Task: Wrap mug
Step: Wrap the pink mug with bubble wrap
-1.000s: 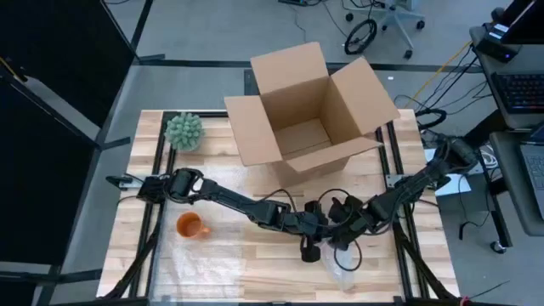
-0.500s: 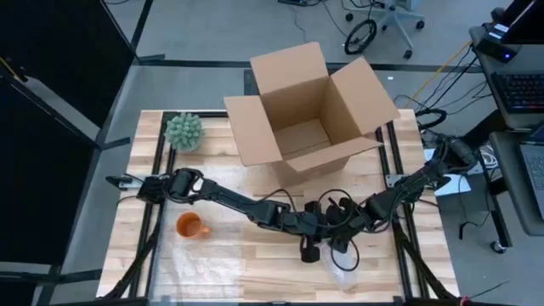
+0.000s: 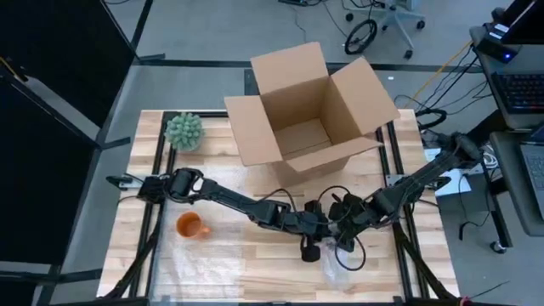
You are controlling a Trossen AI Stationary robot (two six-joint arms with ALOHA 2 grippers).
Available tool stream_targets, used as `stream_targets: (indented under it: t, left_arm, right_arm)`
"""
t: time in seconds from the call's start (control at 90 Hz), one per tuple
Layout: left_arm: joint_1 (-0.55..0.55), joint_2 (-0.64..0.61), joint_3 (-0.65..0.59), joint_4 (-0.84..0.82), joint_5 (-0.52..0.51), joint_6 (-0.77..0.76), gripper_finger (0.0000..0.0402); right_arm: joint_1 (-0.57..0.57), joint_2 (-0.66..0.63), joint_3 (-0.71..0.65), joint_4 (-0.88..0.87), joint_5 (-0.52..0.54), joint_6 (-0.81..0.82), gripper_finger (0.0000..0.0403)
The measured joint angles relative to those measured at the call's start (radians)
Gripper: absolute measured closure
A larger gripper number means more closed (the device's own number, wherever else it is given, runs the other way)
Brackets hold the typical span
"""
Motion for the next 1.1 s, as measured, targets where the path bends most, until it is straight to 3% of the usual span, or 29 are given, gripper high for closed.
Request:
stream_targets:
  t: [0.167, 0.311, 0.4, 0.533, 0.711, 0.767, 0.889, 1.1]
  left_arm:
    - [0.000, 0.000, 0.000, 0.000, 0.000, 0.000, 0.0375]
    - [-0.002, 0.000, 0.000, -0.011, 0.006, 0.003, 0.0376]
    - [-0.002, -0.001, 0.000, -0.019, 0.008, 0.003, 0.0376]
    - [-0.002, -0.001, 0.000, -0.023, 0.007, 0.007, 0.0376]
    - [-0.004, -0.002, 0.001, -0.027, 0.006, 0.026, 0.0376]
    - [-0.004, -0.003, 0.001, -0.023, 0.005, 0.028, 0.0376]
    - [-0.004, -0.003, 0.002, -0.027, 0.005, 0.028, 0.0376]
    - [-0.002, -0.002, 0.002, -0.031, 0.007, 0.026, 0.0375]
  right_arm:
    - [-0.005, 0.098, -0.024, 0.057, 0.058, -0.001, 0.0065]
    - [-0.004, 0.197, -0.043, 0.120, 0.037, -0.012, 0.0067]
    - [-0.004, 0.216, -0.041, 0.131, 0.021, -0.022, 0.0090]
    - [-0.004, 0.210, -0.044, 0.146, 0.011, -0.043, 0.0179]
    - [-0.006, 0.202, -0.045, 0.164, -0.010, -0.103, 0.0354]
    - [-0.006, 0.199, -0.042, 0.153, -0.011, -0.126, 0.0376]
    - [-0.009, 0.199, -0.042, 0.152, 0.000, -0.111, 0.0362]
    - [-0.012, 0.193, -0.048, 0.153, 0.002, -0.078, 0.0272]
